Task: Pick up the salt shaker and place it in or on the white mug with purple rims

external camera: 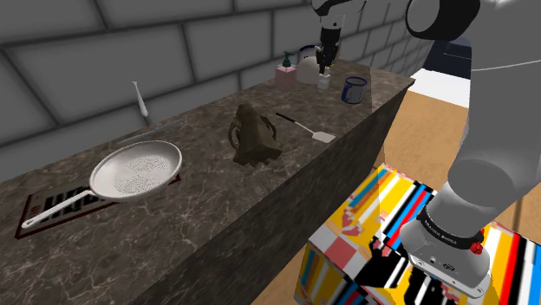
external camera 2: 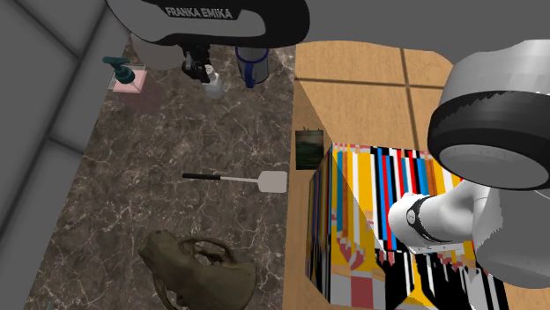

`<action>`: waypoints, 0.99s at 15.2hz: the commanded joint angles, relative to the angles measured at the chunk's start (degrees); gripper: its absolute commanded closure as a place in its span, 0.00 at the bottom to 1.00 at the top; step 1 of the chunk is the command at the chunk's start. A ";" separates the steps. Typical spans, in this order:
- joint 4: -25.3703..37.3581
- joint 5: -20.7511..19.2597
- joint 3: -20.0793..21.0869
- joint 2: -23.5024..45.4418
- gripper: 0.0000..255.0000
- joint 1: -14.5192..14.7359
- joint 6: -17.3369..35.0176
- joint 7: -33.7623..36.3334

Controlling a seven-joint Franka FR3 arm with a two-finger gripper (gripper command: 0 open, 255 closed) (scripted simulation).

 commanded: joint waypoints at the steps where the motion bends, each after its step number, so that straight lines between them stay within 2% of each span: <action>1: 1.35 -0.07 -0.02 -0.16 1.00 0.00 -1.52 0.13; 15: 14.28 0.08 -0.12 1.15 1.00 -0.98 -13.10 0.41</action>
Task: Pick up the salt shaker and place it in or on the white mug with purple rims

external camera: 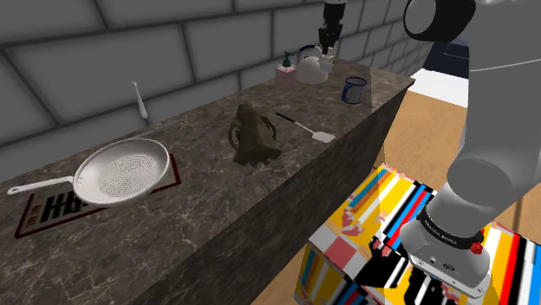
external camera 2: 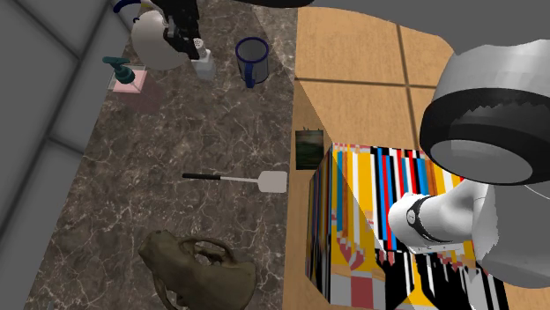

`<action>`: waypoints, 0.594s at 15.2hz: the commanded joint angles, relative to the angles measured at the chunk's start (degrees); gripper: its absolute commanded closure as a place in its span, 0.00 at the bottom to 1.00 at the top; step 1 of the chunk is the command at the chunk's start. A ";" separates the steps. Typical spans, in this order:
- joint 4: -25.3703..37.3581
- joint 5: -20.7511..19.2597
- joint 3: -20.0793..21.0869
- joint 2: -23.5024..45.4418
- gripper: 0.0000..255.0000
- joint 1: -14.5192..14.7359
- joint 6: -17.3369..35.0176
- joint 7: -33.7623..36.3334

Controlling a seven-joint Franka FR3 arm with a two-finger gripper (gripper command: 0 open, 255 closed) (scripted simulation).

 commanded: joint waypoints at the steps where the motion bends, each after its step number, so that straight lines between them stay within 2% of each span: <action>1: 1.88 0.05 -0.01 0.30 1.00 -0.19 -1.61 0.00; 2: 2.50 0.08 0.00 0.45 1.00 -0.25 -2.08 0.01; 9: 4.63 0.71 -1.96 -0.40 1.00 -6.43 -5.20 -7.64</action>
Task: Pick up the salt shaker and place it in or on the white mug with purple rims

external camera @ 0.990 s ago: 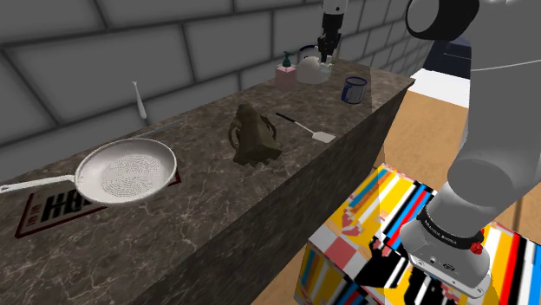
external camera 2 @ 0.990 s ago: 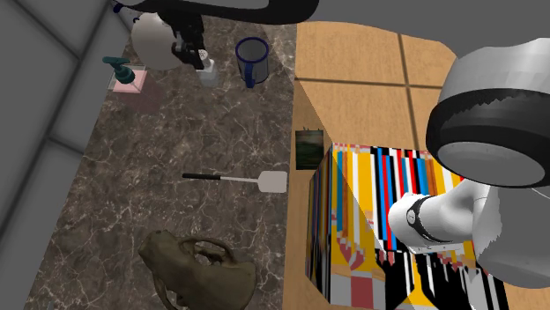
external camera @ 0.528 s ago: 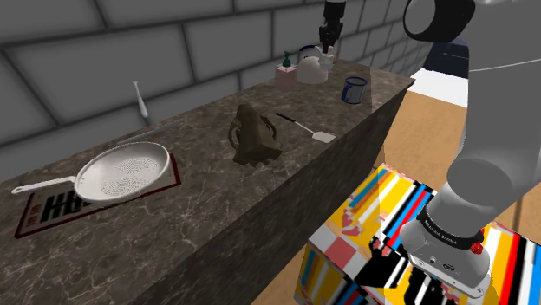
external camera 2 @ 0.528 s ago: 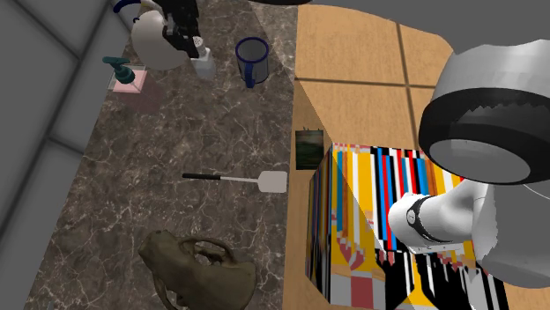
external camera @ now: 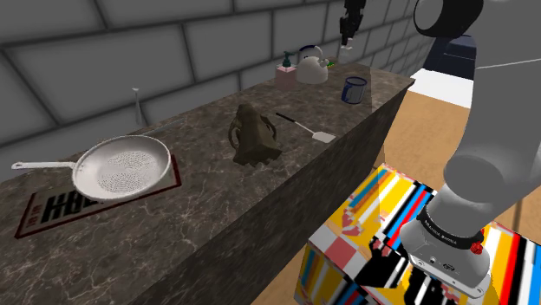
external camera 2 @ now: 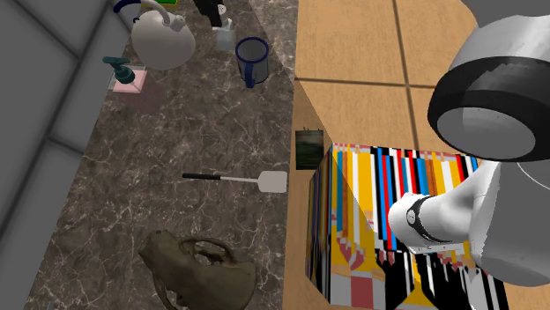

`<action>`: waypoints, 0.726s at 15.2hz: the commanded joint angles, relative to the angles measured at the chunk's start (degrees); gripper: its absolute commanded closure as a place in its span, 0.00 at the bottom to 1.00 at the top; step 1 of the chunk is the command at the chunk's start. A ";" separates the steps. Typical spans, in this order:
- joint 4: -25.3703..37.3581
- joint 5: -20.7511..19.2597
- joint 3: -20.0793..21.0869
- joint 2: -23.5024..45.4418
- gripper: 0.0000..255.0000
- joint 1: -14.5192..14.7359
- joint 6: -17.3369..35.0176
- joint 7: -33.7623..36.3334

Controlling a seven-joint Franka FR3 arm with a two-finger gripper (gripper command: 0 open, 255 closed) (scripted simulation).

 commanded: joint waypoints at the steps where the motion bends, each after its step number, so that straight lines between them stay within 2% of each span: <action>1: 3.03 0.52 -0.50 1.37 1.00 -2.19 -1.73 -2.30; 5: 8.32 1.43 -1.46 3.34 1.00 -6.76 -5.14 -6.94; 11: -0.88 0.75 -1.59 0.60 1.00 -5.49 1.30 -7.04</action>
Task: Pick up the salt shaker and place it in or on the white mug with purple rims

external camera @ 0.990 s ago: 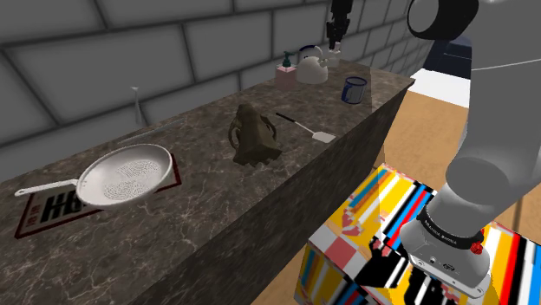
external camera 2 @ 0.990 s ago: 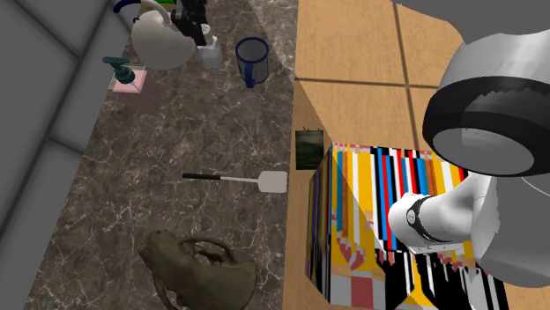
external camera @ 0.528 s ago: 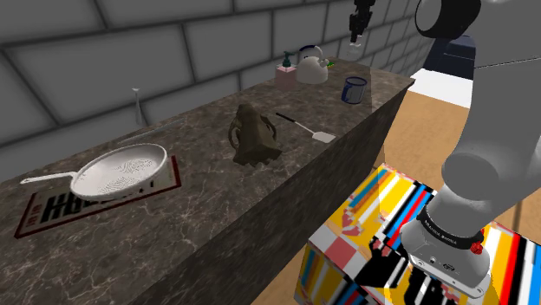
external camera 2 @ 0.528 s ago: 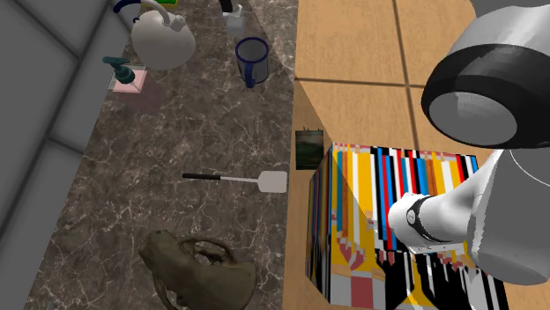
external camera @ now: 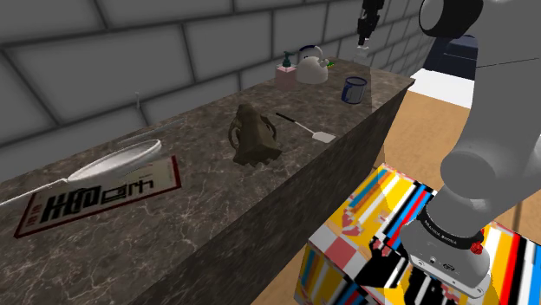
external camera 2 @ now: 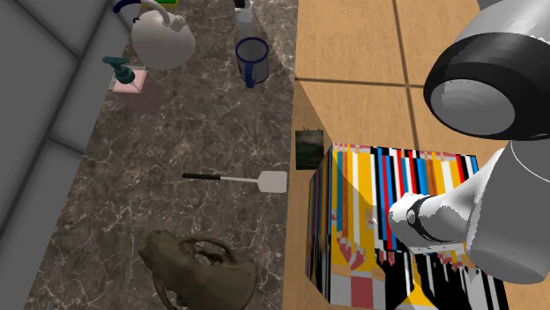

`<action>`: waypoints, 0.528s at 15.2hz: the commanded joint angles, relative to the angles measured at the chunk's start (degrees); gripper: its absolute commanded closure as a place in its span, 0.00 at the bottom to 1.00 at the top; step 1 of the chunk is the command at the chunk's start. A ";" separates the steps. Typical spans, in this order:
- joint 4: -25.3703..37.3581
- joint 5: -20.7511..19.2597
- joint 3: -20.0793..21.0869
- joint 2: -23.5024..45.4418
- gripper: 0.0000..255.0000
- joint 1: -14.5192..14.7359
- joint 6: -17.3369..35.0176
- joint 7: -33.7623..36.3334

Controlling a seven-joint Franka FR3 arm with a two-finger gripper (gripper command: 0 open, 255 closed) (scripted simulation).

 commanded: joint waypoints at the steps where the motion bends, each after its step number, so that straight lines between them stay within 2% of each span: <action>1: -2.70 -0.13 -0.05 -0.62 1.00 0.21 2.12 -0.18; 8: -10.25 -0.42 -0.04 -1.96 1.00 1.01 8.31 -0.28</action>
